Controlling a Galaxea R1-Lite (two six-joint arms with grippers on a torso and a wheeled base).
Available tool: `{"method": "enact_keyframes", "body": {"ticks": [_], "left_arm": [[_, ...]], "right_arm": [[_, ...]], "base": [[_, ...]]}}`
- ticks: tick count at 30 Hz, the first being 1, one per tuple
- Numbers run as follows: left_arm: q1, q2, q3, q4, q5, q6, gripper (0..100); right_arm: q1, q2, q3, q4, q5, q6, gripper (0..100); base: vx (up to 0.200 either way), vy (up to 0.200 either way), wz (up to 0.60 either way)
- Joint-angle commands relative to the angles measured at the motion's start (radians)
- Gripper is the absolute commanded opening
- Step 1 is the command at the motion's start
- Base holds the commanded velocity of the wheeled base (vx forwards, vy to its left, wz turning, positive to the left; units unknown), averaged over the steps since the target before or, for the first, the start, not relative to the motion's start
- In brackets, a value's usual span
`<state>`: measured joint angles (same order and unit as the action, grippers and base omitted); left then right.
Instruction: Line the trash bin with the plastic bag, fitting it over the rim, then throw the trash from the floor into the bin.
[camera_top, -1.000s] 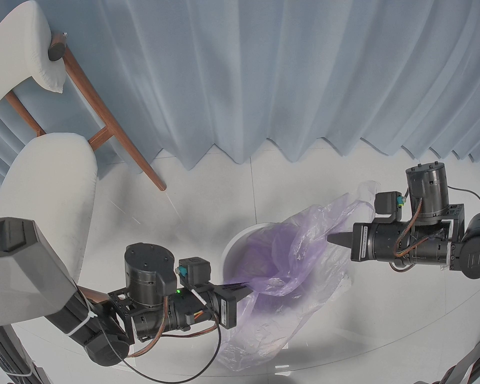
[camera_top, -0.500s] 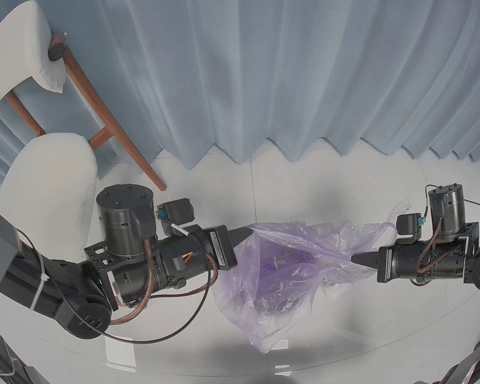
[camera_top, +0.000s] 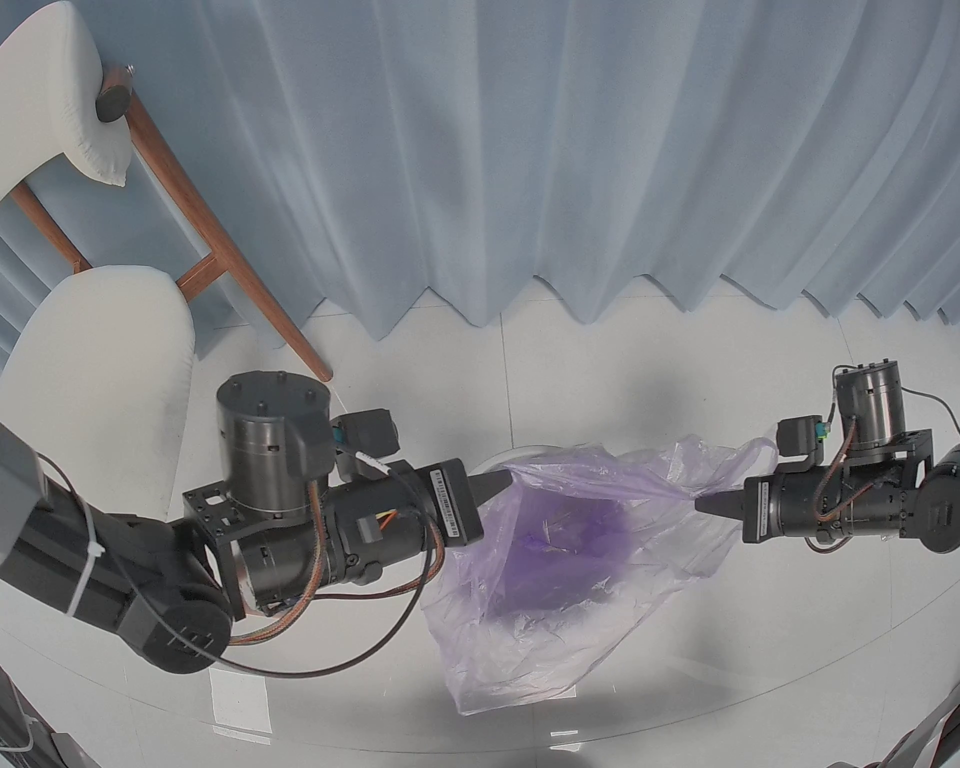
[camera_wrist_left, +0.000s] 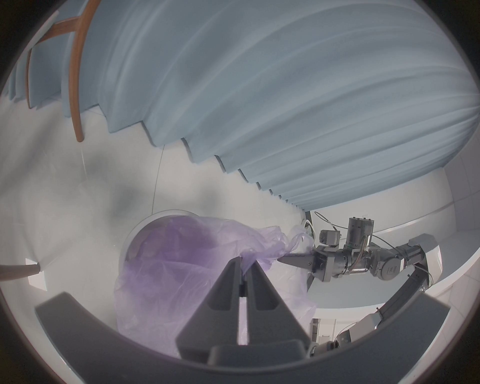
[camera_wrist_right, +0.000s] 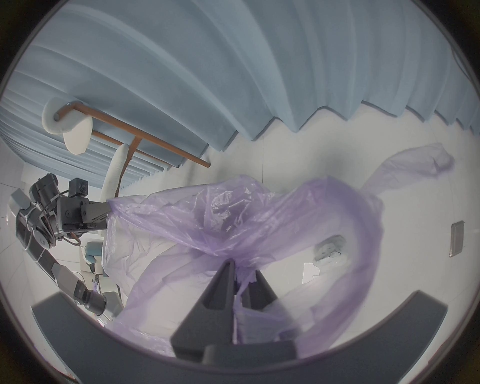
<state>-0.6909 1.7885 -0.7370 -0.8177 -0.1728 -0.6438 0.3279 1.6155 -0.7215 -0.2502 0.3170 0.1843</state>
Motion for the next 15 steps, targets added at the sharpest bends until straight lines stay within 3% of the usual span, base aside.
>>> {"method": "enact_keyframes", "body": {"ticks": [1,5,15], "left_arm": [[0.024,0.095,-0.064,-0.009,-0.001,-0.039,0],[0.042,0.154,-0.120,-0.009,0.001,-0.097,0],[0.155,0.279,-0.237,0.003,0.001,-0.100,0]], "right_arm": [[0.022,0.147,-0.072,-0.015,0.001,-0.002,0],[0.020,0.245,-0.133,-0.066,0.001,0.000,0],[-0.049,0.397,-0.323,-0.133,0.001,0.000,0]], "base": [[0.000,0.000,0.00],[0.000,0.000,0.00],[0.000,0.000,0.00]]}}
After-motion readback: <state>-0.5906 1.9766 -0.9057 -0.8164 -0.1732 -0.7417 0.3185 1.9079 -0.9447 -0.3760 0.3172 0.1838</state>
